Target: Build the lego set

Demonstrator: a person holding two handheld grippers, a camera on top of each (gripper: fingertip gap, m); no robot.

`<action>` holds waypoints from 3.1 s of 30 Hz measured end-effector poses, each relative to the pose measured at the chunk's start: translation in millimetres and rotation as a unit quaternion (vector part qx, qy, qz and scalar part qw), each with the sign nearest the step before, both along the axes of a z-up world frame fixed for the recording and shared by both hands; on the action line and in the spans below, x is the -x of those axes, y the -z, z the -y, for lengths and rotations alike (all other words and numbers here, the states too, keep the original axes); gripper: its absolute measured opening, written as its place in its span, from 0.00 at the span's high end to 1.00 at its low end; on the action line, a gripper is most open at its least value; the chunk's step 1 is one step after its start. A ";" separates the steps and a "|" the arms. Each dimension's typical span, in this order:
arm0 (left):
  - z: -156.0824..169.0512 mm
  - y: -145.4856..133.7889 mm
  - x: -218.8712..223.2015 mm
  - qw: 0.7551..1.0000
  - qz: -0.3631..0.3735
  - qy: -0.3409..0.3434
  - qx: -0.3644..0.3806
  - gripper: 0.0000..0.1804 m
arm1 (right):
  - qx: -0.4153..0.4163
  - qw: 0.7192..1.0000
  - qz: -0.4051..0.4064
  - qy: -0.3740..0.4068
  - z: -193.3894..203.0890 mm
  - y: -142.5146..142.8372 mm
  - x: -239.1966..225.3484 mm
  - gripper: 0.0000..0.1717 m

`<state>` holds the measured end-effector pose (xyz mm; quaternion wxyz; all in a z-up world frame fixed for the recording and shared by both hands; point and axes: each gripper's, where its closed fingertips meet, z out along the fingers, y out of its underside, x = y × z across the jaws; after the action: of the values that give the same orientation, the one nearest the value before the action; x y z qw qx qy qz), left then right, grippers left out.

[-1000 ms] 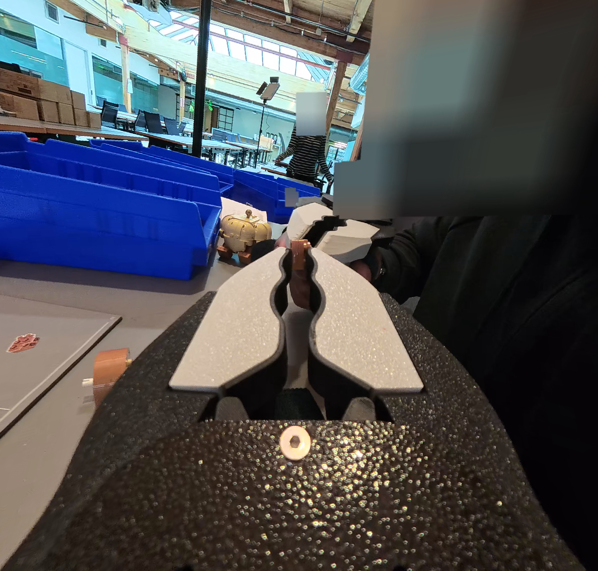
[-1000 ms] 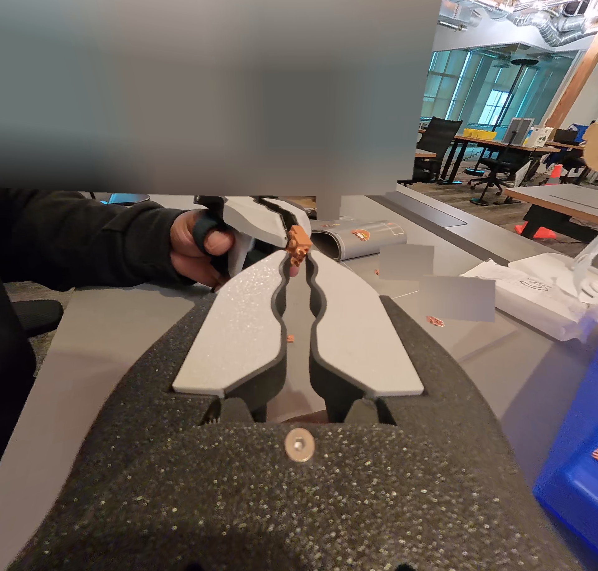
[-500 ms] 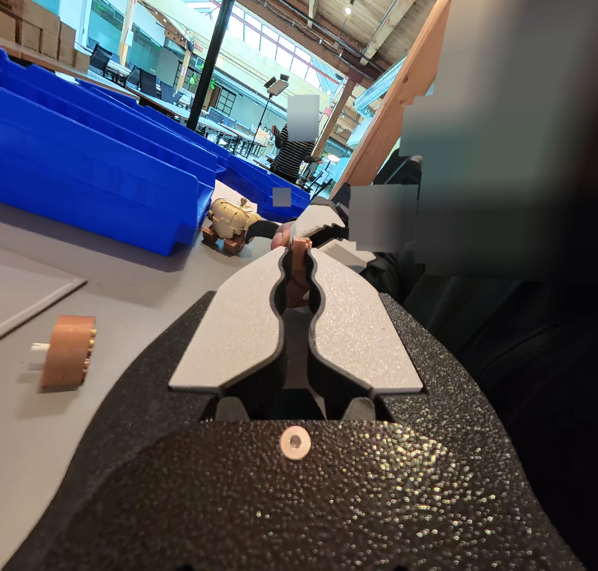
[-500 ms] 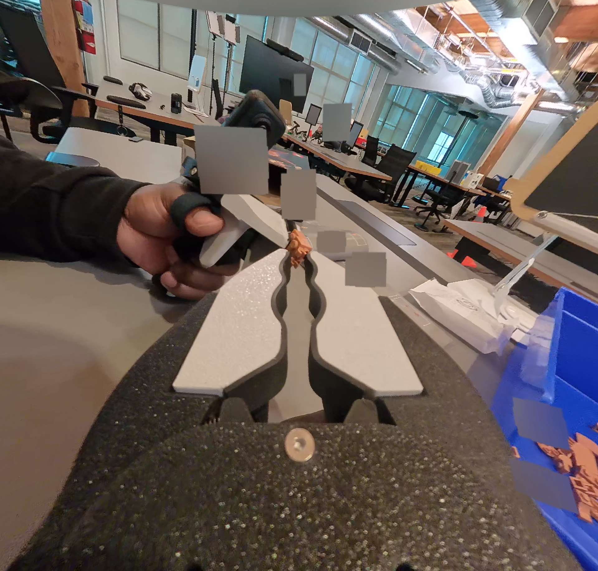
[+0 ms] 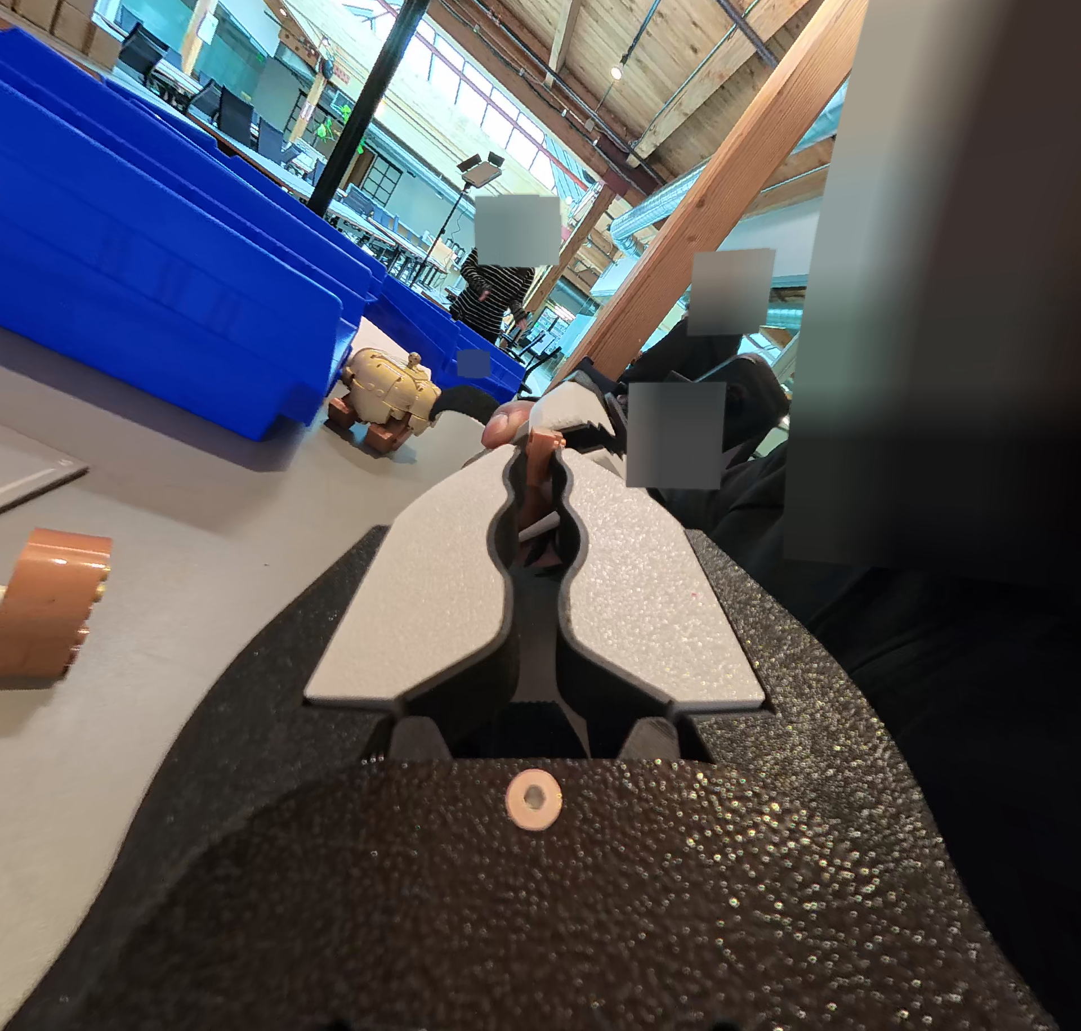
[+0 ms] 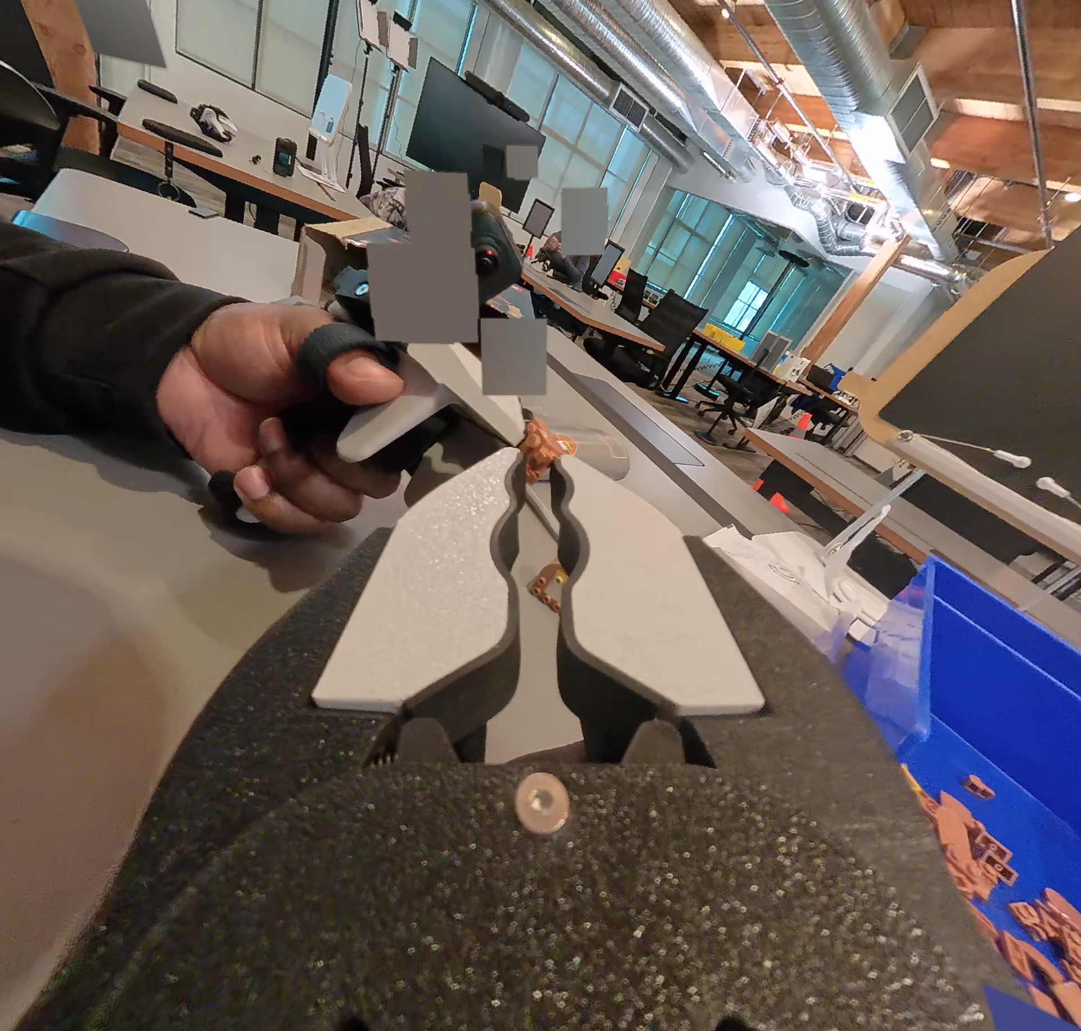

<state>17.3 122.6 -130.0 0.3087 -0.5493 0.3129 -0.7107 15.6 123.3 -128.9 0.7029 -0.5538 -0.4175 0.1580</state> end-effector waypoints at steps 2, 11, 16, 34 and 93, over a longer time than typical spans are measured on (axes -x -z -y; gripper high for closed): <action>0.0 0.0 0.1 1.000 0.002 0.003 0.006 0.96 | -0.005 1.000 0.002 0.002 0.2 -0.2 0.1 0.96; 1.1 0.5 -0.4 0.999 0.007 0.014 0.035 0.96 | -0.033 0.999 0.012 0.011 0.6 -1.8 -1.3 0.98; 1.1 1.0 0.5 1.000 0.005 0.009 0.022 0.96 | -0.006 1.000 -0.013 0.004 0.1 -3.3 -0.9 0.97; 1.2 2.5 5.5 0.976 -0.049 -0.068 -0.201 0.96 | 0.133 0.988 -0.064 -0.047 0.4 2.2 2.8 0.96; -2.4 9.8 3.9 0.986 -0.062 -0.069 -0.142 0.96 | 0.253 0.955 -0.117 -0.102 -1.9 13.0 6.7 0.95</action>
<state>13.5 125.0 -139.8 0.4116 -0.5635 0.3904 -0.6005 8.8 125.2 -141.8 0.5640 -0.6453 -0.3333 0.3929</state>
